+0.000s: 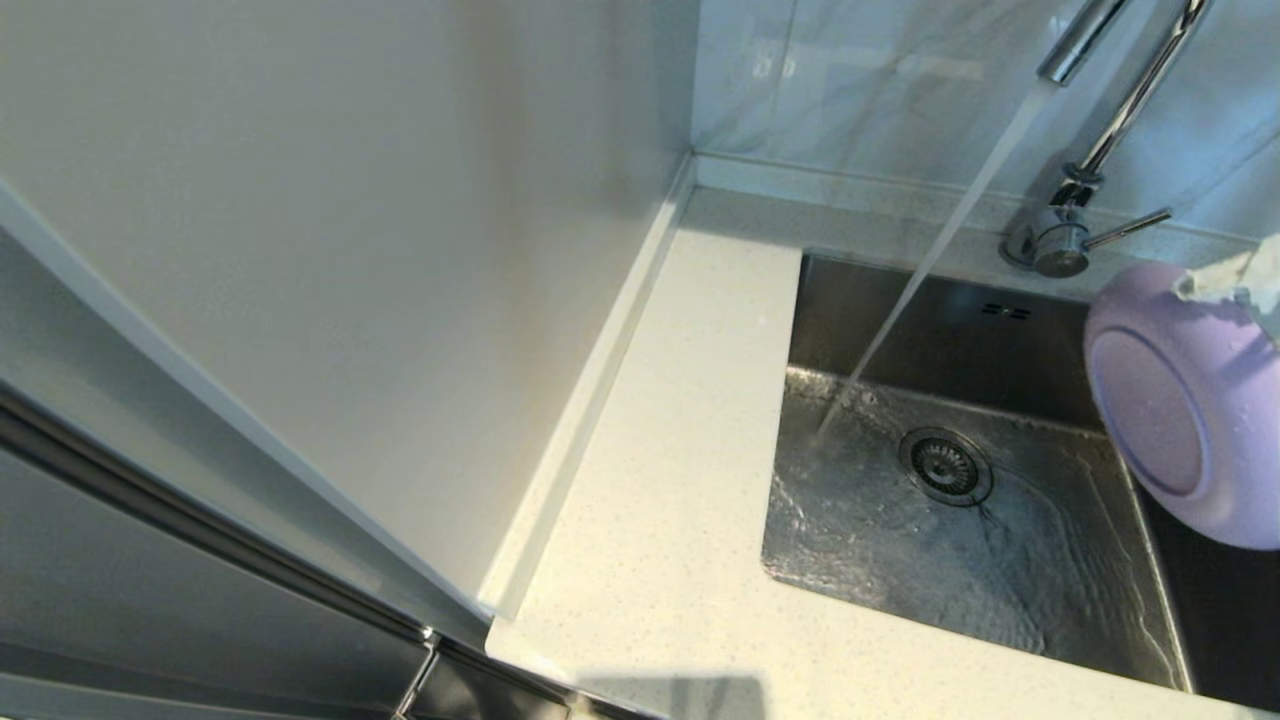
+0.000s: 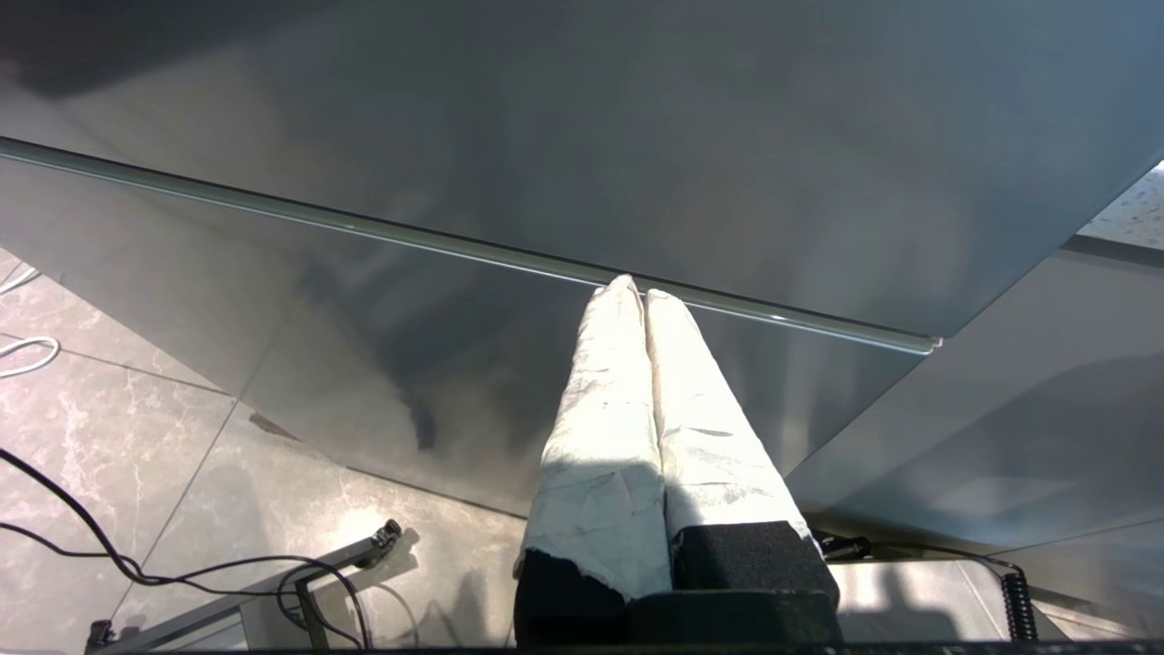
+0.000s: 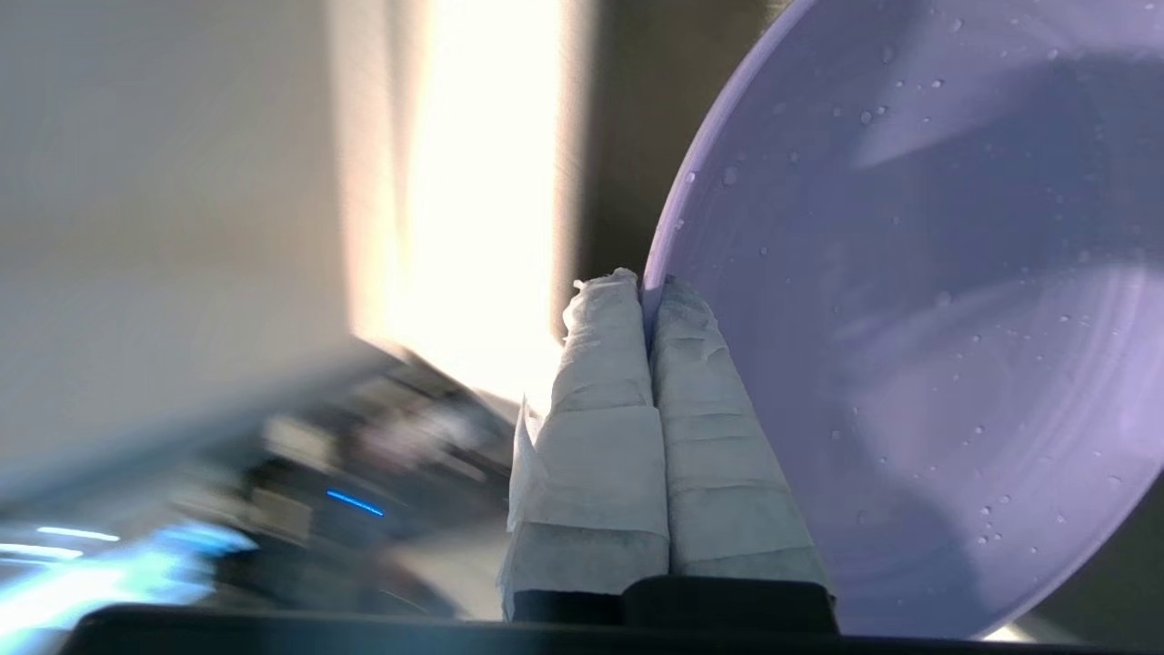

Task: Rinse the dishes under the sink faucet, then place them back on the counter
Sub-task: Place the plate on the table

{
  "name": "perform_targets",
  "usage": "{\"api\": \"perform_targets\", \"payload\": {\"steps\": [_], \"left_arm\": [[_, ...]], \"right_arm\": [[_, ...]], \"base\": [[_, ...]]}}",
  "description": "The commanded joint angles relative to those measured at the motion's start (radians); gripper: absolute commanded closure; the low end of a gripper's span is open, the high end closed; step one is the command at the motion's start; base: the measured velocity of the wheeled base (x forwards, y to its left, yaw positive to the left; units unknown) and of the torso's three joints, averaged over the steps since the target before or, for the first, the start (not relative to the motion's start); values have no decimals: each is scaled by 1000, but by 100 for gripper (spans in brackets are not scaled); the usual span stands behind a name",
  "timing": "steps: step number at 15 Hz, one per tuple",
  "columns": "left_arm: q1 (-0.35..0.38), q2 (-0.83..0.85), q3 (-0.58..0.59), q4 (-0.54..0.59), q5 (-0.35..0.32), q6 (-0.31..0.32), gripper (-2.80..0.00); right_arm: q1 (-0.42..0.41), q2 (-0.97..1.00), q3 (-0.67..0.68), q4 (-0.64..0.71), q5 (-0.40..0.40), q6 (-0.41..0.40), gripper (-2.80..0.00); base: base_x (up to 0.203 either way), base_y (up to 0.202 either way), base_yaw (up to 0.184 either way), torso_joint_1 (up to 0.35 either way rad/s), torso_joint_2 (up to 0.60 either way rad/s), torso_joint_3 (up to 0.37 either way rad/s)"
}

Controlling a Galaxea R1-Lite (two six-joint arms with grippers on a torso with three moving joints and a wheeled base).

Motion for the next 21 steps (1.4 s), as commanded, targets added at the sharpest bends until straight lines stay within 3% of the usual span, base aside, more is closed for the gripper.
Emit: {"api": "perform_targets", "payload": {"steps": [1,2,4,7,9,11,13,15,21], "left_arm": [[0,0,0,0,0,0,0],[0,0,0,0,0,-2,0],[0,0,0,0,0,0,0],[0,0,0,0,0,0,0],[0,0,0,0,0,-2,0],[0,0,0,0,0,0,0],[0,0,0,0,0,-1,0],[0,0,0,0,0,0,0],[0,0,0,0,0,0,0]], "right_arm": [[-24,-31,0,169,-245,-289,0],[-34,-35,0,202,-310,-318,0],[-35,-30,0,214,-318,-331,0],[-35,-9,0,40,-341,-393,0],[-35,5,0,-91,-414,-414,0],[-35,20,0,-138,-467,-417,0],[-36,31,0,-148,-580,-424,0],[-44,39,0,-151,-693,-502,0],[-53,129,0,-295,-748,-527,0]], "base": [[0,0,0,0,0,0],[0,0,0,0,0,0],[0,0,0,0,0,0],[0,0,0,0,0,0],[0,0,0,0,0,0],[0,0,0,0,0,0],[0,0,0,0,0,0],[0,0,0,0,0,0],[0,0,0,0,0,0]]}}
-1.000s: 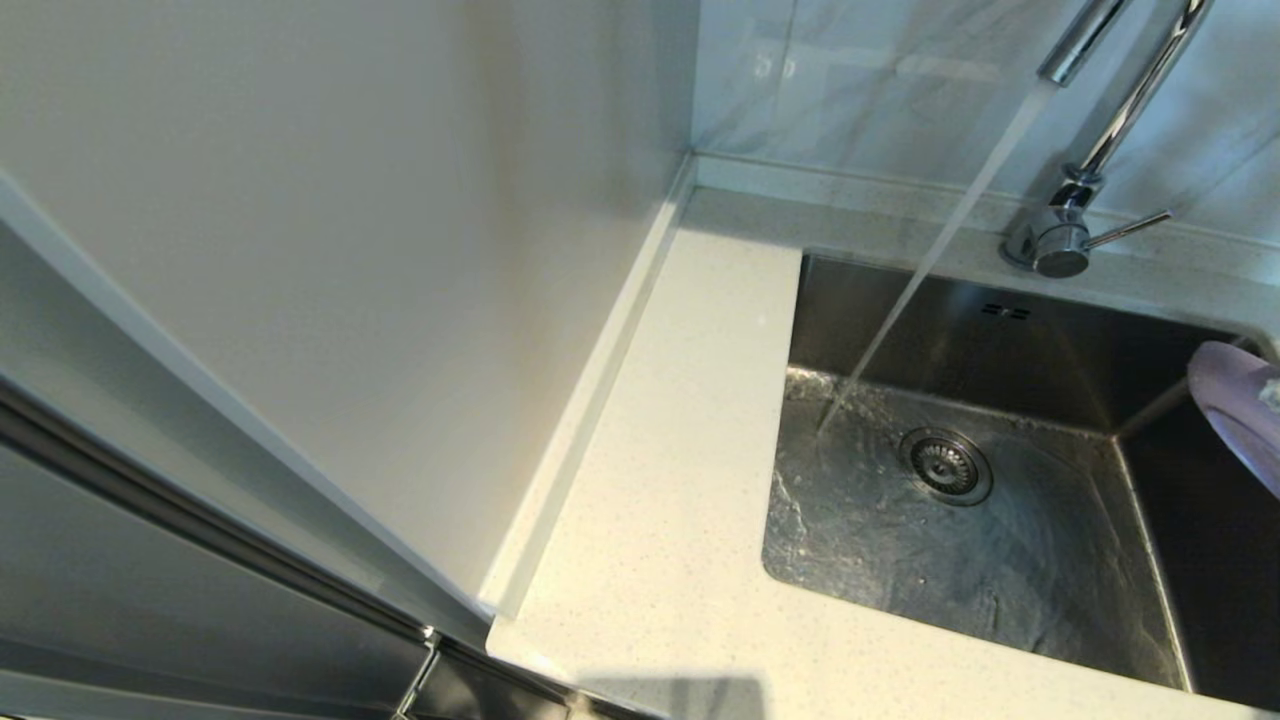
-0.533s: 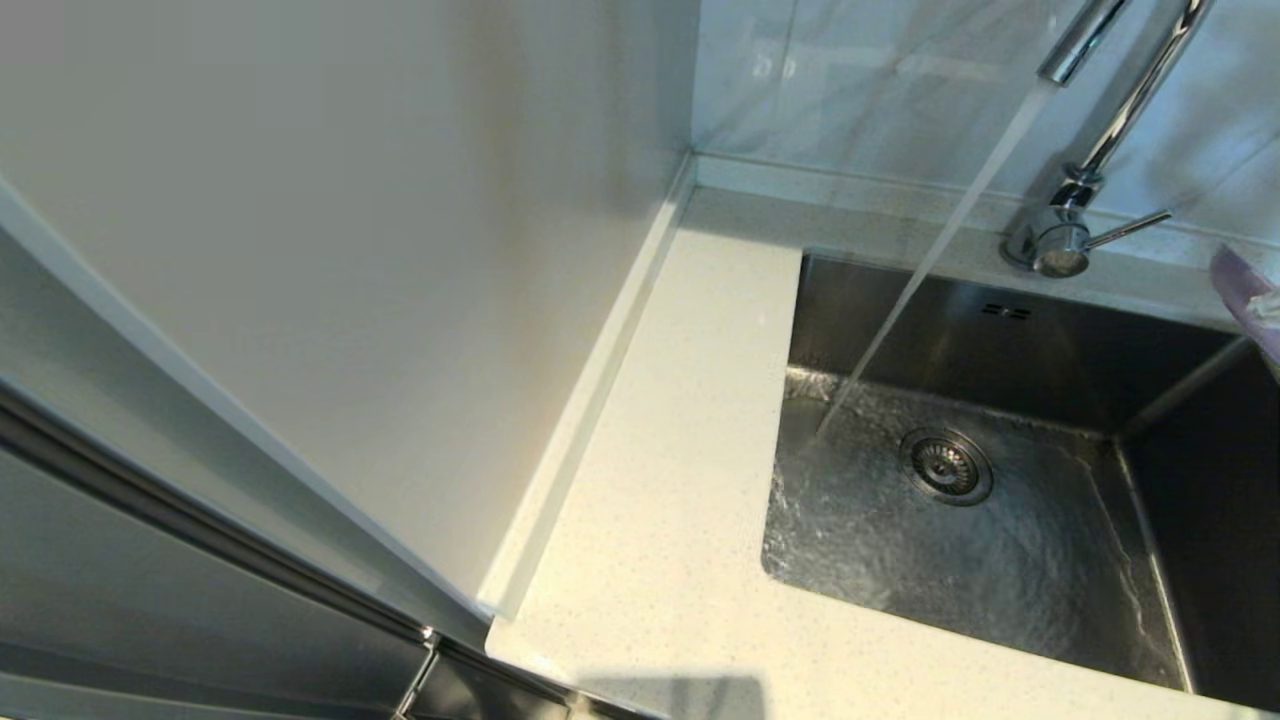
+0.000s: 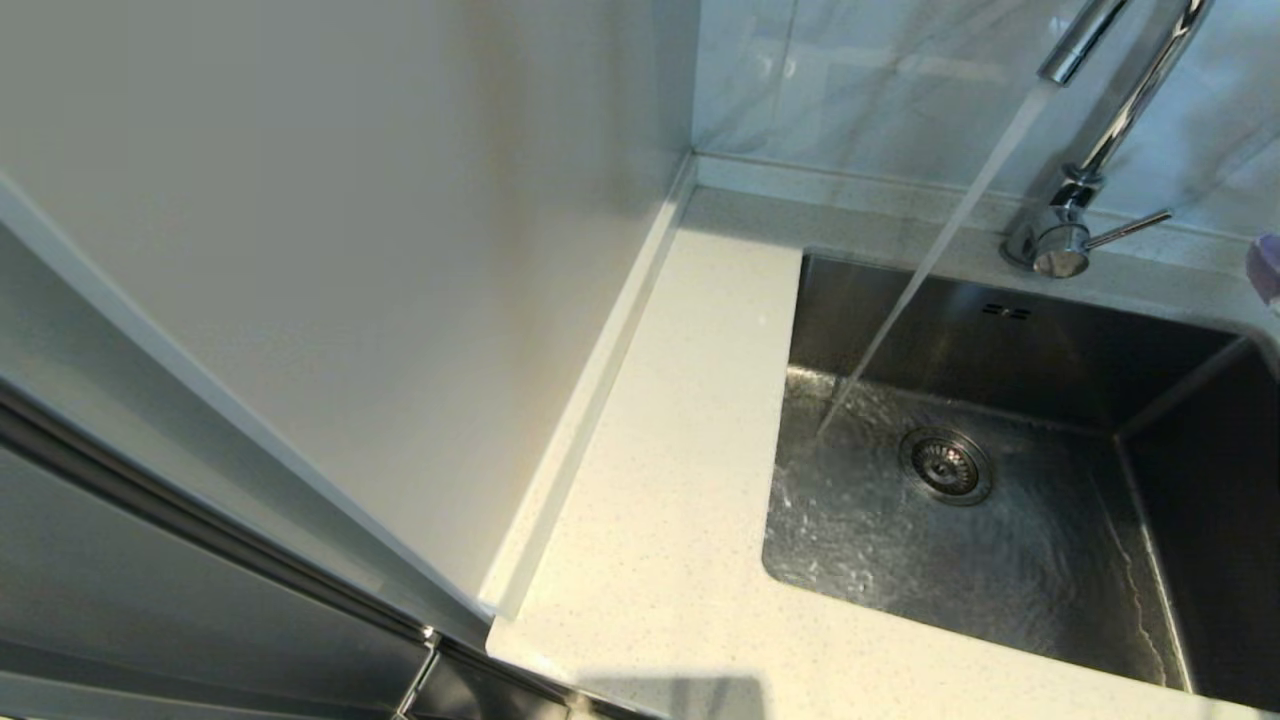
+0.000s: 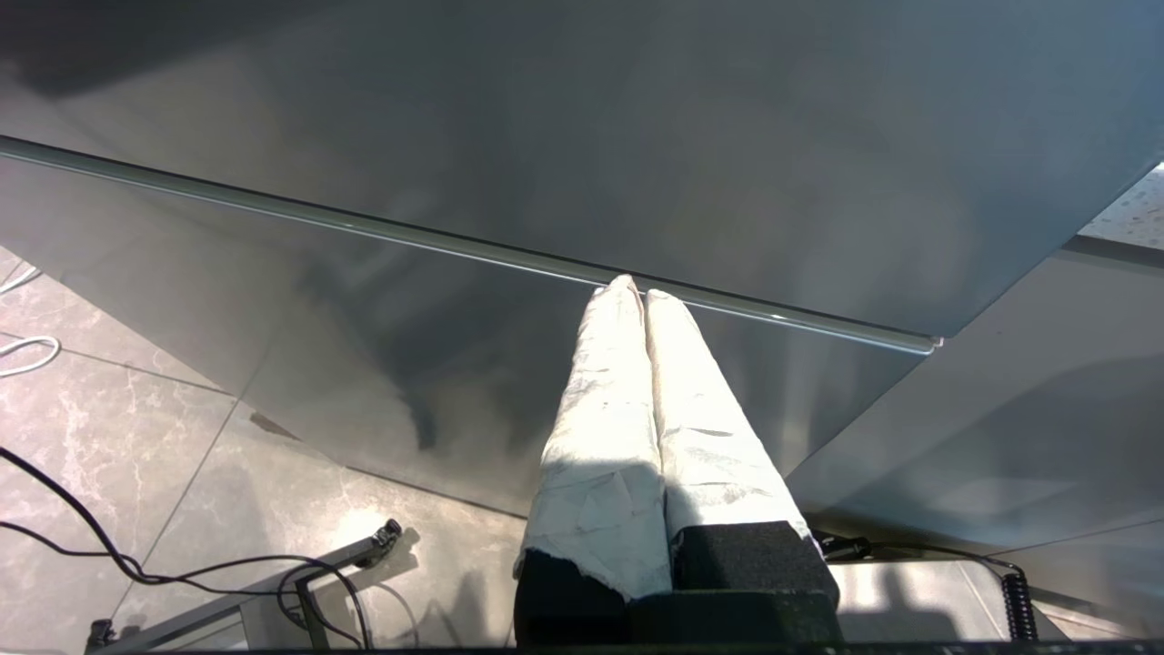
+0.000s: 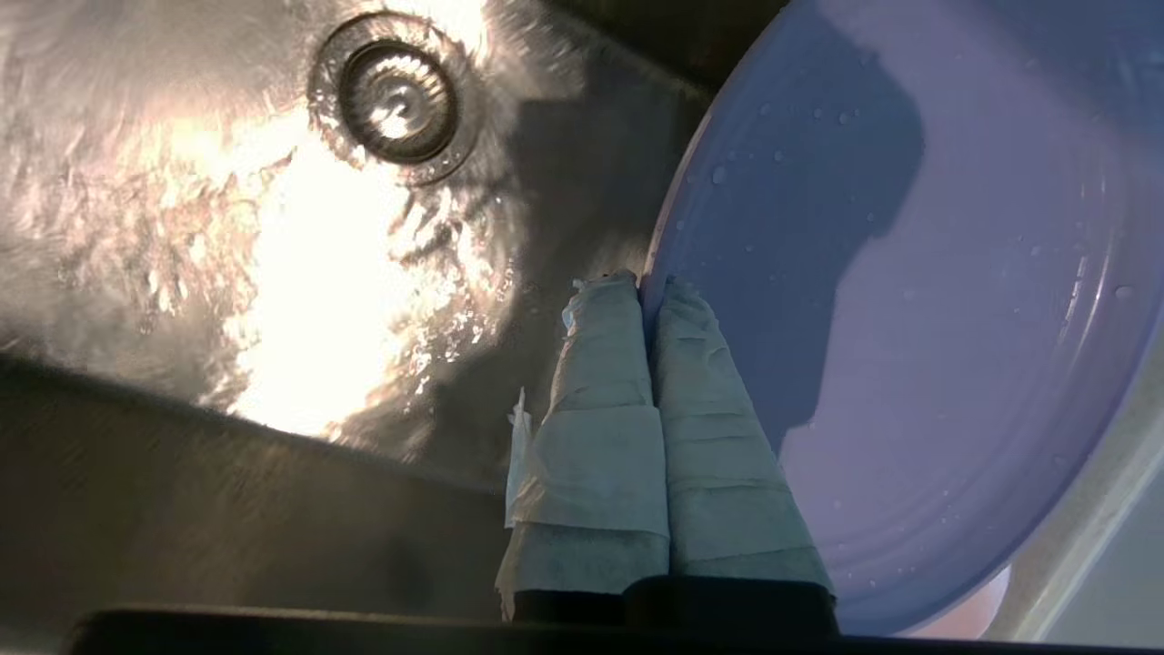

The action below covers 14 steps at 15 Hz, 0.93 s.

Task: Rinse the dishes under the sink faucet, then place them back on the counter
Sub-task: Place the plate on the table

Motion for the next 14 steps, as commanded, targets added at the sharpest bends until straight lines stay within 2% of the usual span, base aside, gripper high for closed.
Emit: {"api": "perform_targets", "payload": {"steps": [1,4,14], "left_arm": [[0,0,0,0,0,0,0],[0,0,0,0,0,0,0],[0,0,0,0,0,0,0]], "right_arm": [[0,75,0,-70,-39,-2,0],[-1,148,1,-173,-94,-3,0],[-30,231,0,-304,-182,-4,0]], "base": [[0,0,0,0,0,0],[0,0,0,0,0,0],[0,0,0,0,0,0]]}}
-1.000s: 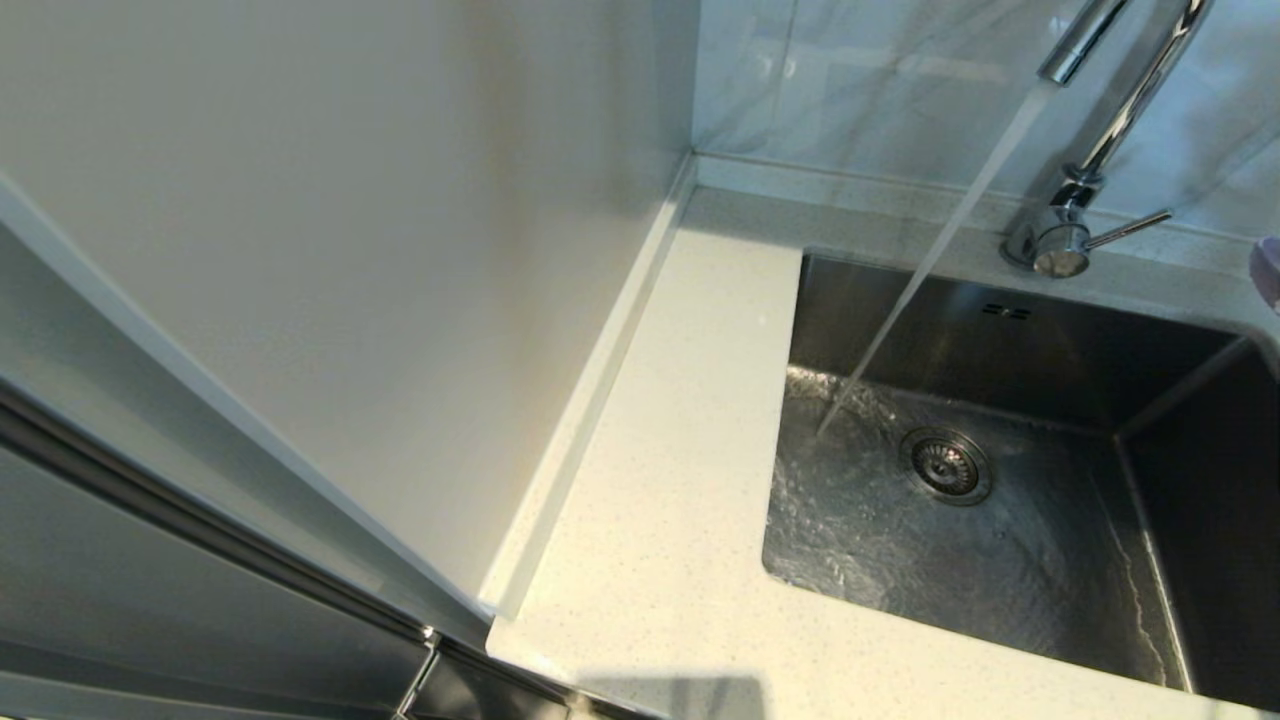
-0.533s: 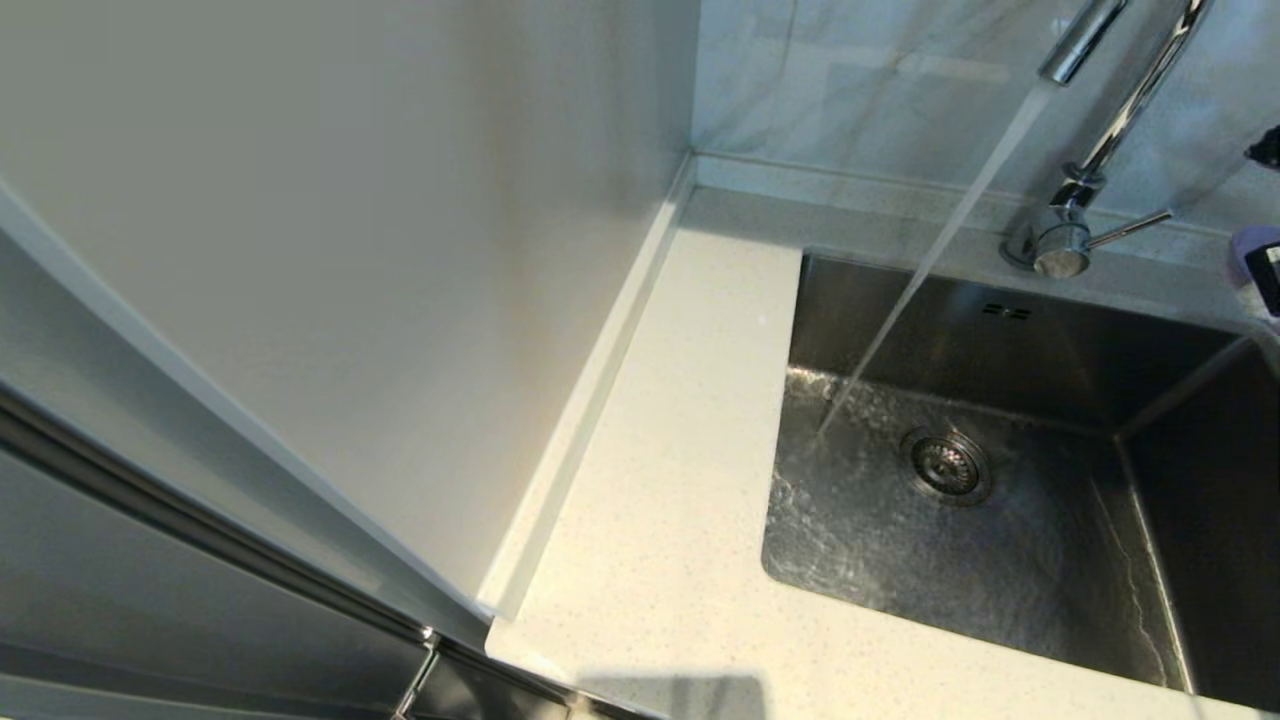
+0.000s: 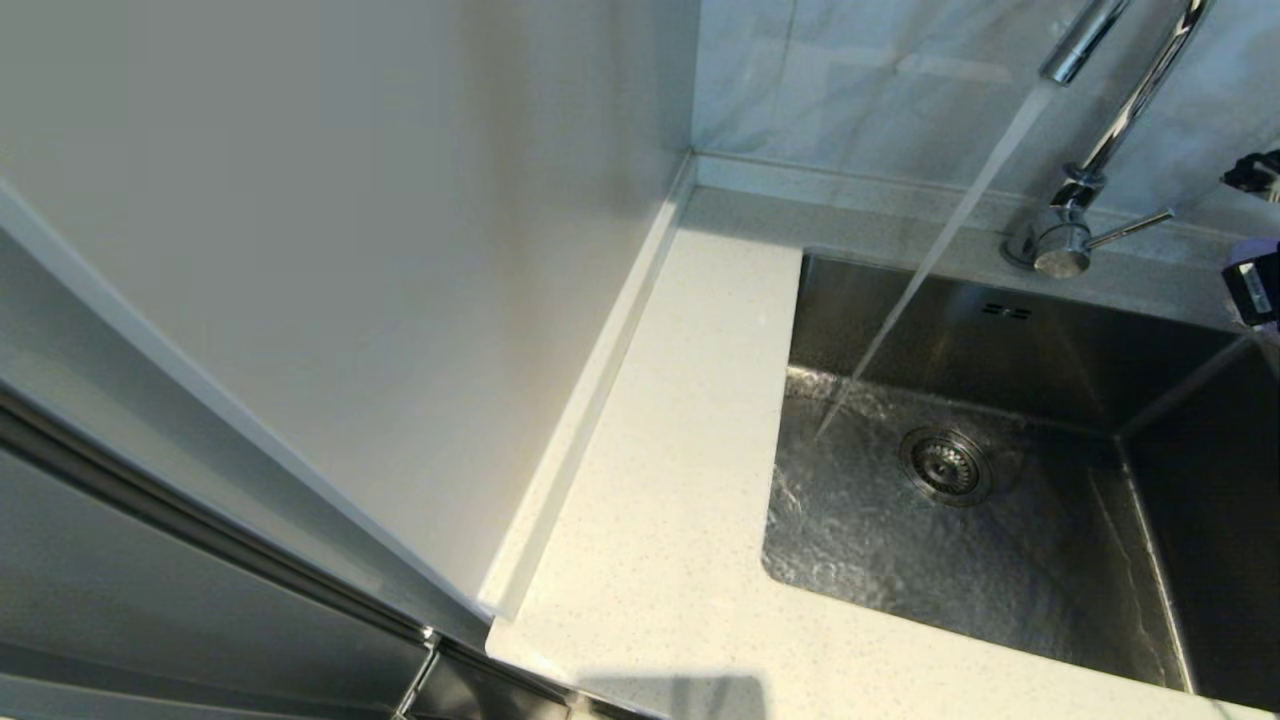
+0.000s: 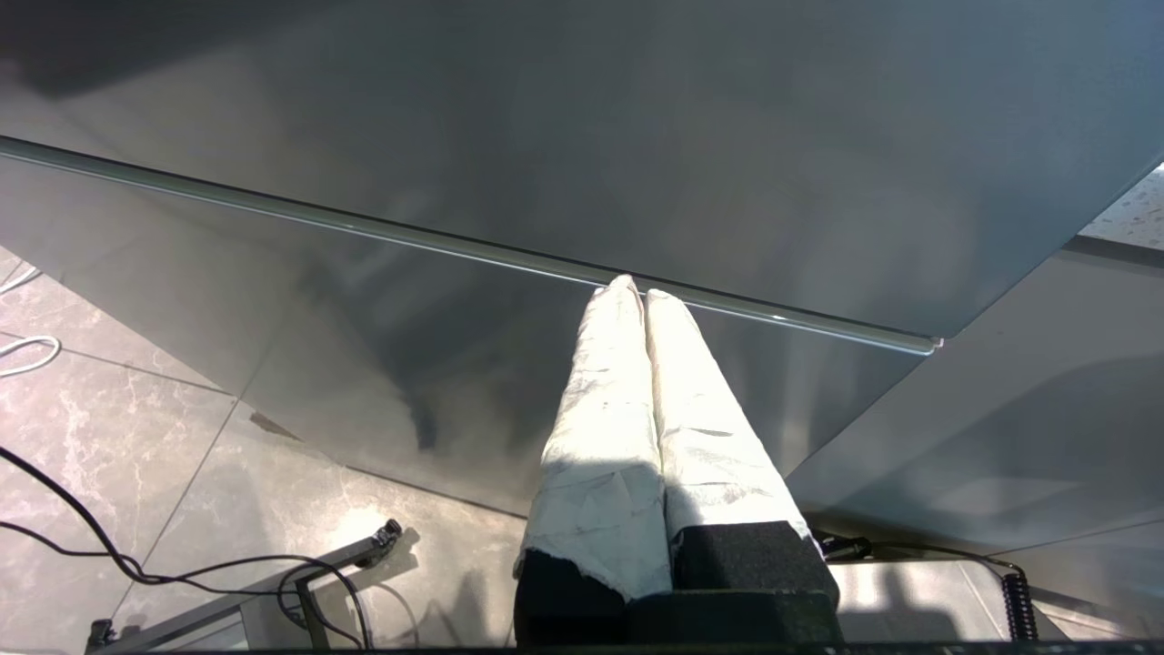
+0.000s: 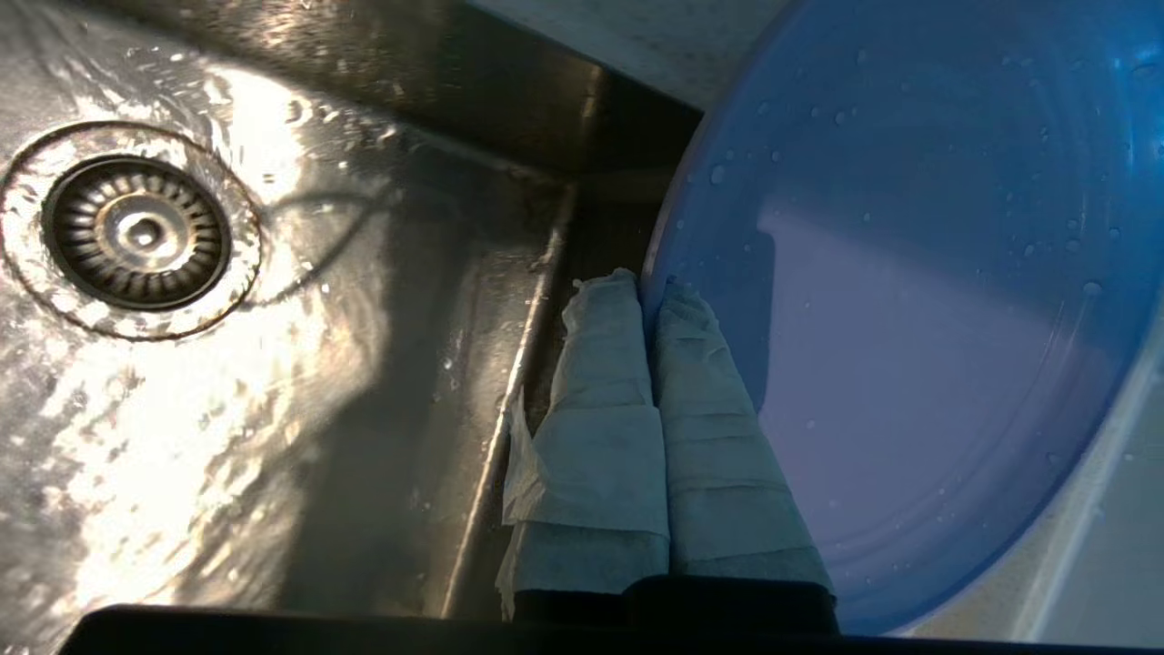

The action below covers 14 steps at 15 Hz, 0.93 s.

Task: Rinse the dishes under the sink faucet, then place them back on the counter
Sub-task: Place the plate on the table

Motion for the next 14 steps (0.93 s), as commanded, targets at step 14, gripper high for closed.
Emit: {"api": "perform_targets", "payload": {"steps": [14], "left_arm": [[0,0,0,0,0,0,0]], "right_arm": [[-52,74,-2,-80,-29,6,0]], "base": [[0,0,0,0,0,0]]}}
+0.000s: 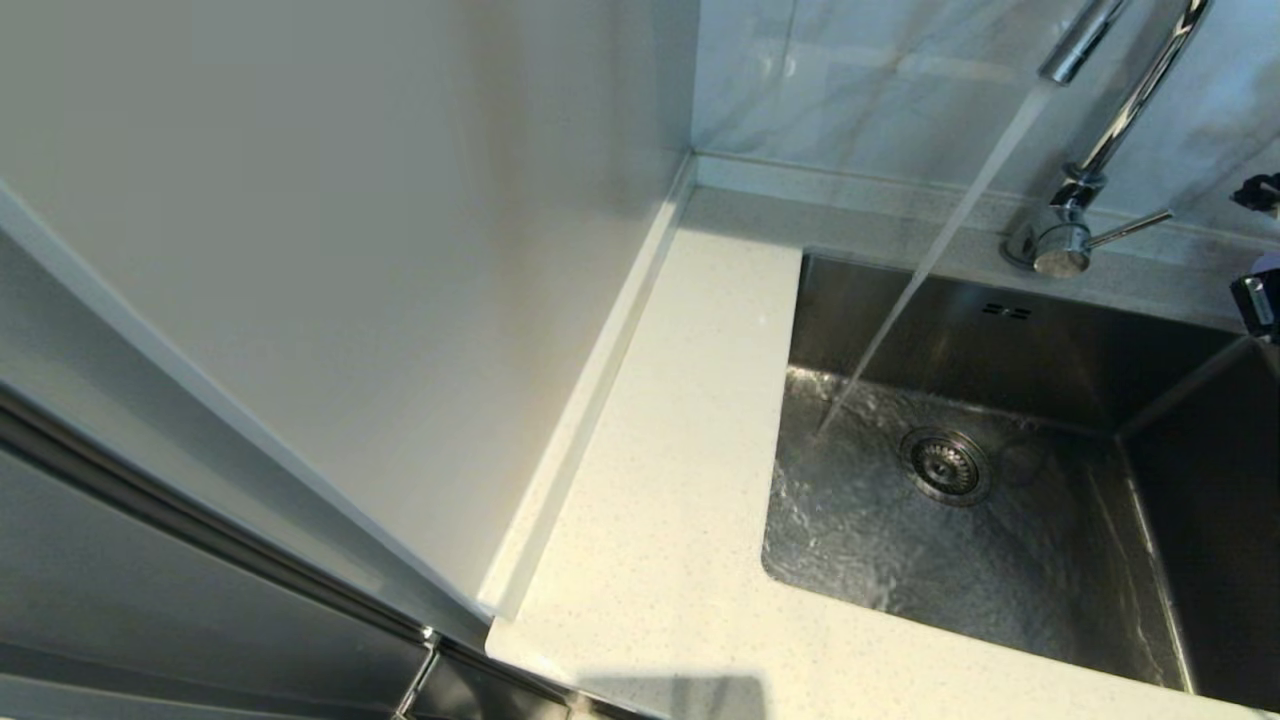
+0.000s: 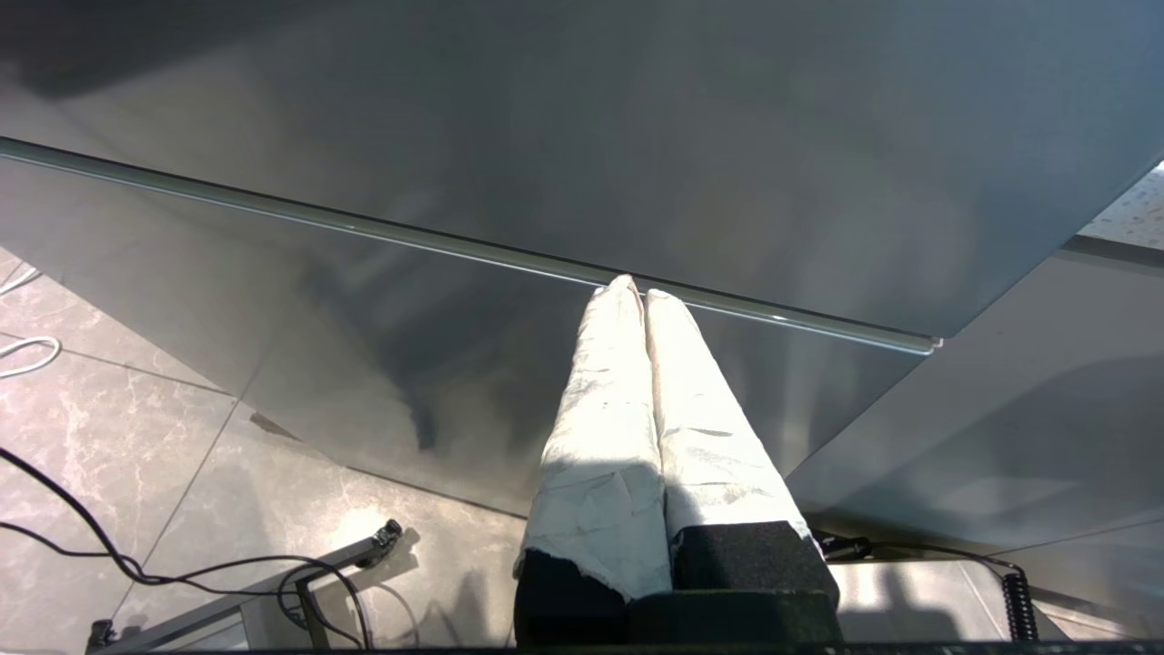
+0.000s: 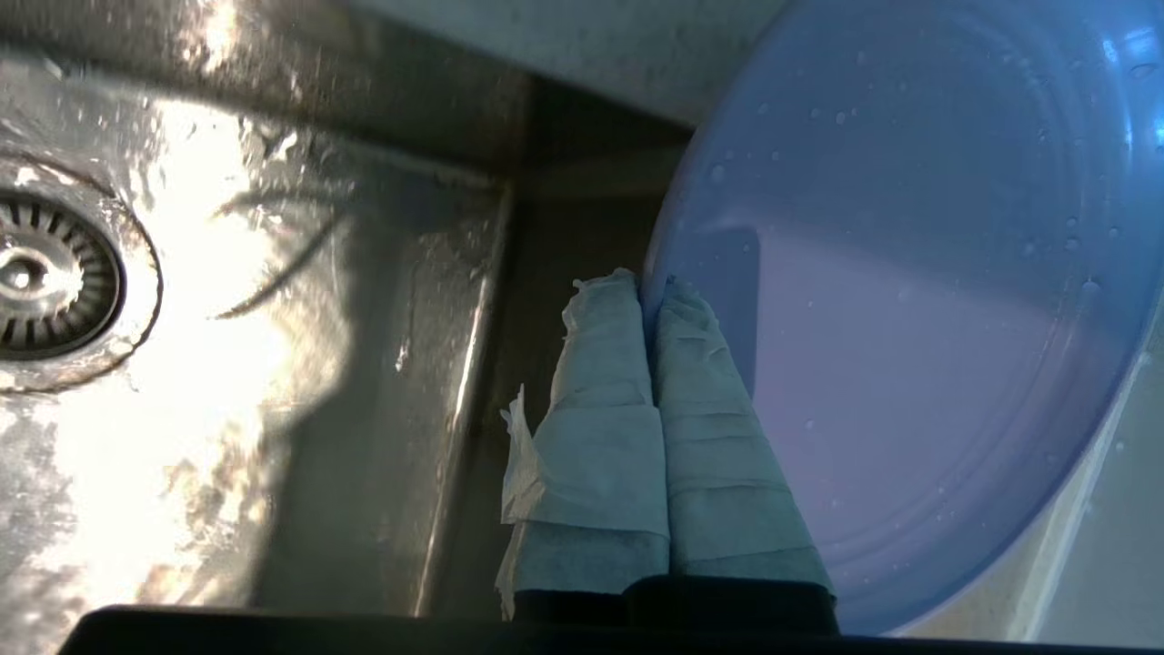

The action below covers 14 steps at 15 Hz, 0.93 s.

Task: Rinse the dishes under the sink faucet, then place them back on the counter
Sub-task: Place the plate on the table

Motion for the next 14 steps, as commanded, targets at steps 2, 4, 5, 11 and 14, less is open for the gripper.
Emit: {"api": "perform_targets", "payload": {"steps": [2,4,5,11,14], "left_arm": [[0,0,0,0,0,-1,0],[0,0,0,0,0,0,0],[0,0,0,0,0,-2,0],[0,0,0,0,0,-1,0],[0,0,0,0,0,0,0]], "right_arm": [[-1,15,0,-16,-1,-2,0],[-1,15,-1,-17,-1,-2,0],[-1,15,-1,-19,-2,-2,0],[-2,14,-1,-35,-3,4,-280],[-1,10,-1,-65,-3,13,-280]], "base": [[0,0,0,0,0,0],[0,0,0,0,0,0],[0,0,0,0,0,0],[0,0,0,0,0,0],[0,0,0,0,0,0]]}}
